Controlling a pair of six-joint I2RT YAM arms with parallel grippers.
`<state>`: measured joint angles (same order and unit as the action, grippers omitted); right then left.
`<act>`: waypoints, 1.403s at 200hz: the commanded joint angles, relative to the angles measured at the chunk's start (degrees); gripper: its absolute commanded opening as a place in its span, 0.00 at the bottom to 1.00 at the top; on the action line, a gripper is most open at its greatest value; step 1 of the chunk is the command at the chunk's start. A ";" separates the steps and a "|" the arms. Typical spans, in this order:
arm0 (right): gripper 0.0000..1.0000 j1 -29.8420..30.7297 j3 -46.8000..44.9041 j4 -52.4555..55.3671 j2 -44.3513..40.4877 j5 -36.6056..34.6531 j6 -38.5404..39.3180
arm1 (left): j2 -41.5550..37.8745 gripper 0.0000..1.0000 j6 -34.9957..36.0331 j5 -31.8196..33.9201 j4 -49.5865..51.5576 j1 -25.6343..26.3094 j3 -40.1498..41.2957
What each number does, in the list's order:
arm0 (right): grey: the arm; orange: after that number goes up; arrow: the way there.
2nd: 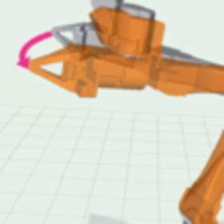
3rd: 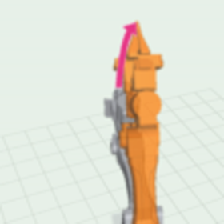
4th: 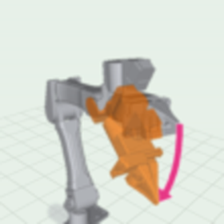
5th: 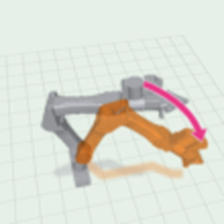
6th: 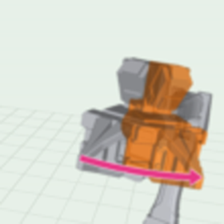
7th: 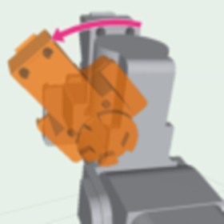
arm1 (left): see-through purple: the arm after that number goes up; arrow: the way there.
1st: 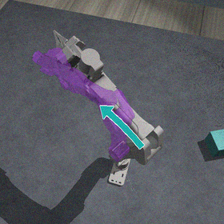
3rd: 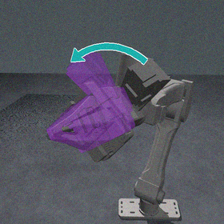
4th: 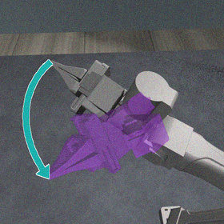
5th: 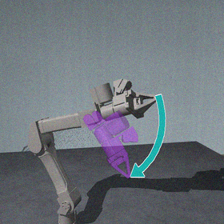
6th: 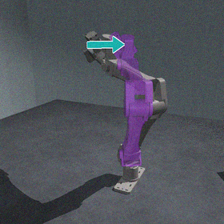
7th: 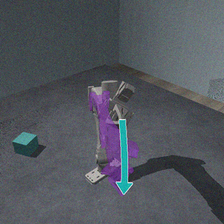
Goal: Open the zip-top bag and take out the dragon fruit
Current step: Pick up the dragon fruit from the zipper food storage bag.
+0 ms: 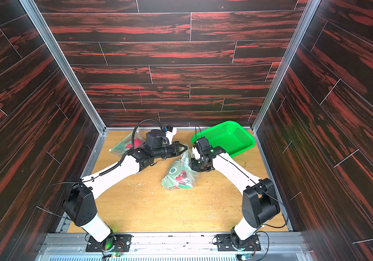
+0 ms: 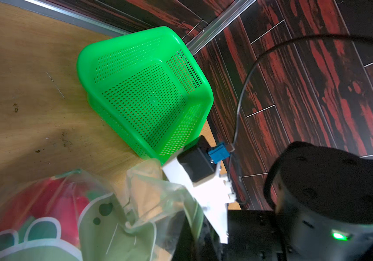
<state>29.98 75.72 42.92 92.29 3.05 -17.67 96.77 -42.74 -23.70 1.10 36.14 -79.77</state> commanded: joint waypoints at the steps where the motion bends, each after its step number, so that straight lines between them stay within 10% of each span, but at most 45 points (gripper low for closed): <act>1: 0.00 0.34 4.76 1.94 -3.60 1.93 3.49 | -1.16 0.00 2.79 1.41 1.61 0.01 -2.50; 57: 0.00 2.23 14.56 6.57 -5.63 4.71 6.83 | -4.78 0.12 5.41 3.53 3.60 -0.63 -1.76; 280: 0.00 2.98 52.57 21.90 -0.06 5.58 12.47 | -8.22 0.05 6.56 7.50 6.65 -3.63 2.33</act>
<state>32.51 122.32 66.59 91.59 7.38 -7.16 90.96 -37.26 -17.19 6.09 32.93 -78.81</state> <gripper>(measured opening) 0.051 0.059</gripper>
